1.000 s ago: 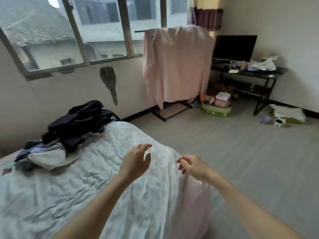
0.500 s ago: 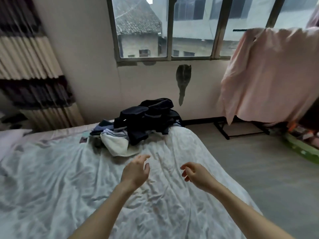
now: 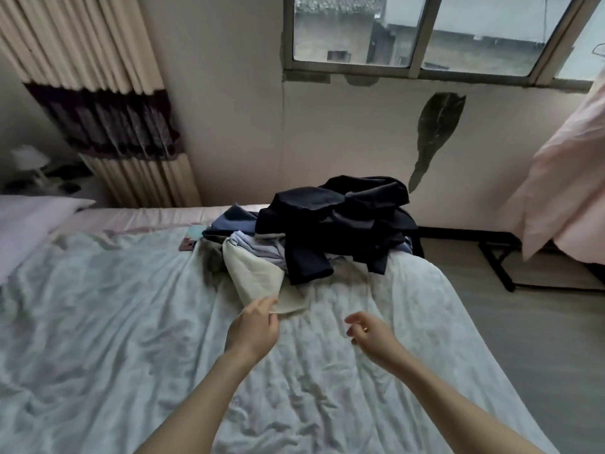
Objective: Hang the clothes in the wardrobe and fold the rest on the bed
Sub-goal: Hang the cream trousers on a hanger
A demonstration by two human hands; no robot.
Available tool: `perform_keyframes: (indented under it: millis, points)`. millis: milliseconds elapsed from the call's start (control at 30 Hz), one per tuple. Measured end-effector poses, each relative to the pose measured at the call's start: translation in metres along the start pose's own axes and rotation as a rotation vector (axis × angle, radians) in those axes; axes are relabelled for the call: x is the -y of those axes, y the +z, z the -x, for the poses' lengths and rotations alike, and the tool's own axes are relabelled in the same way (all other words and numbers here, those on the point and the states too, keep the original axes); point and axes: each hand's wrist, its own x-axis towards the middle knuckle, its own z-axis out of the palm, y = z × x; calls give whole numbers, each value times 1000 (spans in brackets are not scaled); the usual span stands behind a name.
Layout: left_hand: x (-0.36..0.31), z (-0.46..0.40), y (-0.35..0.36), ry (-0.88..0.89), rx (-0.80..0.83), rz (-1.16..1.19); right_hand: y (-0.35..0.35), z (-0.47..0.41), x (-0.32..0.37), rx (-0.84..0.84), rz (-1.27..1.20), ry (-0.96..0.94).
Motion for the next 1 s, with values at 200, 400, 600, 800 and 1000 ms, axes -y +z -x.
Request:
perform_keyframes:
  millis: [200, 400, 600, 800, 1000]
  points:
    - [37, -84, 63, -156, 12, -7, 44, -114, -29, 32, 54, -40]
    - [114, -130, 139, -137, 148, -481, 104, -179, -65, 141, 171, -160]
    - [159, -173, 188, -100, 99, -730, 140, -201, -117, 115, 131, -171]
    - [160, -190, 194, -95, -232, -207, 156, -204, -141, 157, 98, -134]
    - [129, -144, 188, -235, -212, 200, 158, -196, -122, 203, -214, 120]
